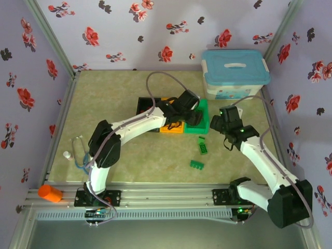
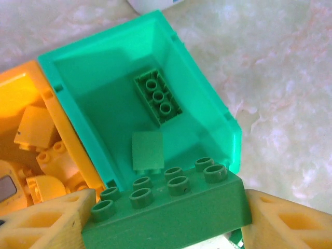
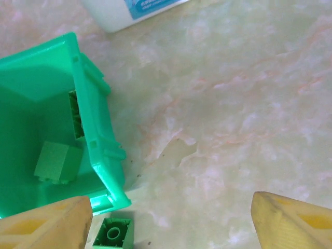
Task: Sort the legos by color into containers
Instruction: Place the lego in the container.
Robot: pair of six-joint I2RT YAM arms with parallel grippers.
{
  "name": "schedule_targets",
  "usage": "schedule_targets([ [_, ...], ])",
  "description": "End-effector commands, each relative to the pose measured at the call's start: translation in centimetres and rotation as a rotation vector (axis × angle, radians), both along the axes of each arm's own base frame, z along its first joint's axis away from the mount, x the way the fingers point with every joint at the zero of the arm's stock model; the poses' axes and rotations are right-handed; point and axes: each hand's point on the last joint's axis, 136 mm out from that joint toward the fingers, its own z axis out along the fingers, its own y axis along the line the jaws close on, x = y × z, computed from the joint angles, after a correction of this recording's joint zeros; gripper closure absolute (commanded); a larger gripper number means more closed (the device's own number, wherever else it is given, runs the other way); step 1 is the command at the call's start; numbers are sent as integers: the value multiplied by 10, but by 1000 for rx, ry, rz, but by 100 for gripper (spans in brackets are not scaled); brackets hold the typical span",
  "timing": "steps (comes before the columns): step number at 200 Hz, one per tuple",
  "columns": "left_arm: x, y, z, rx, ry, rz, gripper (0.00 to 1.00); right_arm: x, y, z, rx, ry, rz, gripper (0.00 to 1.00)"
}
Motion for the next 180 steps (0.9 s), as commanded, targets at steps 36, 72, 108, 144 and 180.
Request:
schedule_targets([
  [36, 22, -21, -9, 9, 1, -56, 34, -10, -5, -10, 18, 33, -26, 20],
  [72, 38, -28, -10, 0, 10, -56, 33, -14, 13, -27, 68, 103, 63, 19],
  [108, 42, -31, 1, -6, -12, -70, 22, -25, 40, -49, 145, 159, 179, 20],
  [144, 39, -24, 20, -38, -50, -62, 20, -37, 48, -64, 136, 197, 202, 22],
  [180, 30, -9, 41, -87, -92, -48, 20, -50, 62, -82, 119, 255, 246, 25],
])
